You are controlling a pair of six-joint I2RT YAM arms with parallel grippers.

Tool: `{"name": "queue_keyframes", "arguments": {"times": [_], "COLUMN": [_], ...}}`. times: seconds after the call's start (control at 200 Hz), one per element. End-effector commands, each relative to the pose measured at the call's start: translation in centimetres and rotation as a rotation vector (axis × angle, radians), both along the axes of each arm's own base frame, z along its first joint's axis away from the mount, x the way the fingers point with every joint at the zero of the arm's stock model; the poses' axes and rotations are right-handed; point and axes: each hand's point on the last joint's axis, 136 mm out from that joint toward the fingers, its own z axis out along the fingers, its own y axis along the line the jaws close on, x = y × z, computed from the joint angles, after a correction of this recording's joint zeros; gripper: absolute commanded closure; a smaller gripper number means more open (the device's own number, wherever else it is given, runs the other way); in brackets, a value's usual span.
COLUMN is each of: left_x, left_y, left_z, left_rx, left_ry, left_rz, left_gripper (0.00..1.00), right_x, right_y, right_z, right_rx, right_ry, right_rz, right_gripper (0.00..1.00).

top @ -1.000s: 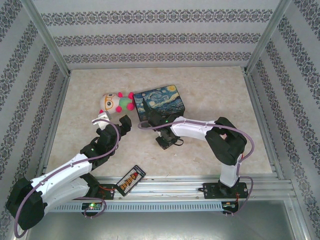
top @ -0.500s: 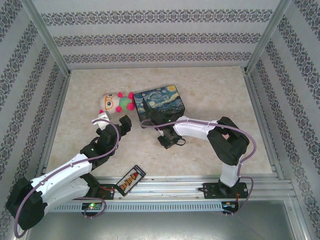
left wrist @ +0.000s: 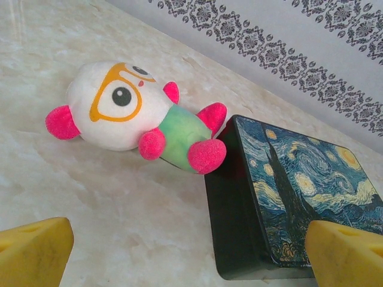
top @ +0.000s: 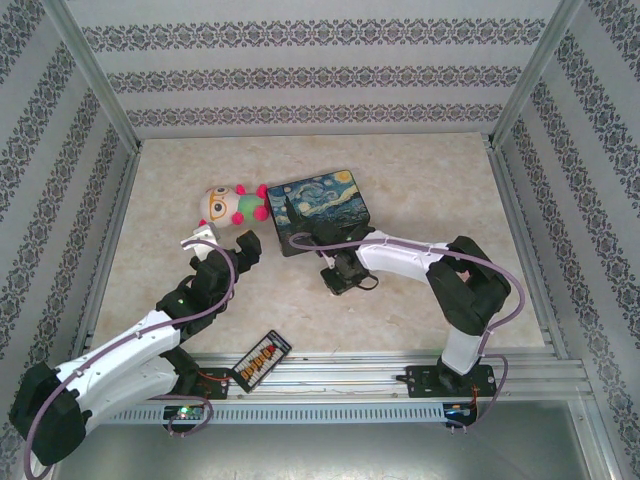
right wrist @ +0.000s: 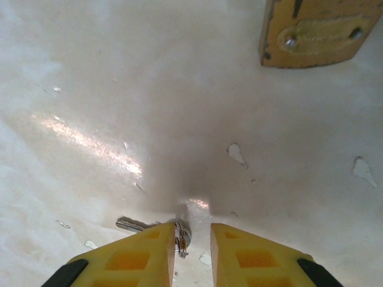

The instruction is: Unlock the padlock with the key

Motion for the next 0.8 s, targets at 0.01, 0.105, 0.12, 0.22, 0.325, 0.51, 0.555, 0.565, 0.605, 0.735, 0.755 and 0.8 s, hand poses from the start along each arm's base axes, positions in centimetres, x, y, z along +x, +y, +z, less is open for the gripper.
{"name": "queue_keyframes", "arguments": {"times": [0.01, 0.105, 0.12, 0.22, 0.325, 0.51, 0.555, 0.565, 0.605, 0.735, 0.755, 0.8], "left_x": [-0.2, -0.2, -0.2, -0.2, -0.1, 0.1, 0.2, 0.2, 0.3, 0.3, 0.3, 0.1], "left_y": [0.2, 0.1, 0.1, 0.0, -0.2, -1.1, -1.4, -1.5, -1.9, -3.3, -3.6, -4.3], "left_z": [0.3, 0.3, 0.3, 0.2, 0.2, 0.9, 1.2, 1.2, 1.6, 2.9, 3.2, 3.8], "left_rx": [0.035, 0.034, 0.033, 0.03, 0.031, 0.036, 0.041, 0.044, 0.057, 0.107, 0.112, 0.119], "left_ry": [0.006, 0.007, 0.007, 0.009, 0.013, -0.002, -0.008, -0.01, -0.022, -0.078, -0.094, -0.137], "left_rz": [-0.004, -0.007, -0.007, -0.01, -0.022, -0.073, -0.09, -0.098, -0.124, -0.231, -0.25, -0.301], "left_gripper": [0.01, 0.01, 0.01, 0.01, 0.01, 0.01, 0.01, 0.01, 0.01, 0.01, 0.01, 0.01], "right_x": [-0.8, -1.1, -1.1, -1.2, -1.1, -0.4, -0.2, -0.2, -0.2, -0.7, -0.8, -1.0], "right_y": [0.1, 0.3, 0.3, 0.1, 0.1, 0.2, 0.4, 0.4, 0.4, 0.4, 0.3, 0.1], "right_z": [-0.1, -0.3, -0.3, -0.7, -1.0, -0.3, 0.2, 0.3, 0.9, 3.1, 3.4, 4.4], "right_rx": [0.033, 0.045, 0.045, 0.039, 0.034, 0.056, 0.065, 0.066, 0.074, 0.126, 0.133, 0.152], "right_ry": [0.025, 0.035, 0.036, 0.041, 0.036, 0.011, 0.002, 0.001, -0.006, 0.01, 0.015, 0.027], "right_rz": [-0.024, -0.025, -0.026, -0.027, -0.026, -0.026, -0.022, -0.022, -0.02, -0.022, -0.025, -0.034], "right_gripper": [0.74, 0.72, 0.72, 0.72, 0.77, 0.95, 1.0, 1.0, 1.0, 1.0, 1.0, 1.0]}}
